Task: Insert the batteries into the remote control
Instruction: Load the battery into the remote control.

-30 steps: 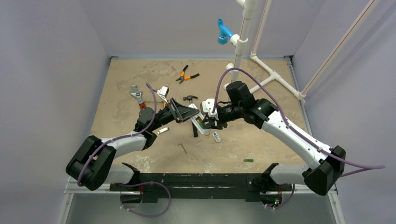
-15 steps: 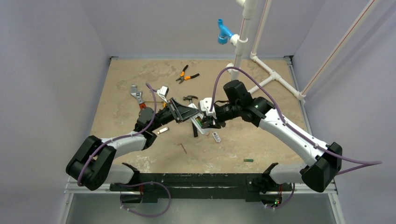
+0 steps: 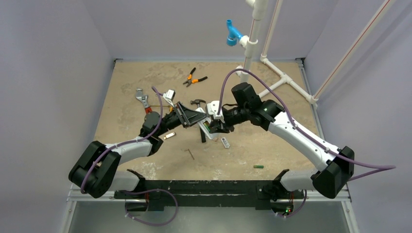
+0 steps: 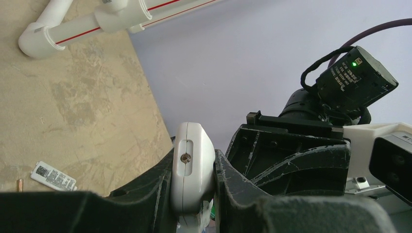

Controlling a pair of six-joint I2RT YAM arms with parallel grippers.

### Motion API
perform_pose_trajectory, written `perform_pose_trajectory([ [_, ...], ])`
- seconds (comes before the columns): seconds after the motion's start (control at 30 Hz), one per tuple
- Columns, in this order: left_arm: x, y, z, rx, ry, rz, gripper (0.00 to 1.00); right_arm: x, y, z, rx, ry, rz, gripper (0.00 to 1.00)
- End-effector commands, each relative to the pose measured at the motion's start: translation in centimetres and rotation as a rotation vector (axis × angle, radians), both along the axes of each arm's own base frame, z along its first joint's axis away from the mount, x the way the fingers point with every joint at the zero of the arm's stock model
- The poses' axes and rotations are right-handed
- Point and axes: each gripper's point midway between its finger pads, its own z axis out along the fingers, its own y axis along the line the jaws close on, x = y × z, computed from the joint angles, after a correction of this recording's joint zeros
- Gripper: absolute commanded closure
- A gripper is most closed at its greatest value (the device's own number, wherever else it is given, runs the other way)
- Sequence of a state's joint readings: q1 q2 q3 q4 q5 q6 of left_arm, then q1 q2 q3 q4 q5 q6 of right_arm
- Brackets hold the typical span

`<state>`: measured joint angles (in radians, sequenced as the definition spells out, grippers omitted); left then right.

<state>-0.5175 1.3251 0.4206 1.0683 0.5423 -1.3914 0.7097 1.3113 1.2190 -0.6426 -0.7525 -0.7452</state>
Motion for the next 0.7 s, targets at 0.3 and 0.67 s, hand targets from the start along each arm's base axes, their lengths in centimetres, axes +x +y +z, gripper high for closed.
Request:
perform_pose_trajectory([
  [0.3,-0.6,0.0,2.7,-0.058,-0.092,-0.019,1.00,1.5,0.4,-0.3,-0.032,0.022,-0.012,0.84],
  [0.67,-0.6,-0.1,2.8,-0.055,-0.094,-0.023,1.00,2.0,1.0,-1.3,-0.066,0.074,-0.001,0.92],
])
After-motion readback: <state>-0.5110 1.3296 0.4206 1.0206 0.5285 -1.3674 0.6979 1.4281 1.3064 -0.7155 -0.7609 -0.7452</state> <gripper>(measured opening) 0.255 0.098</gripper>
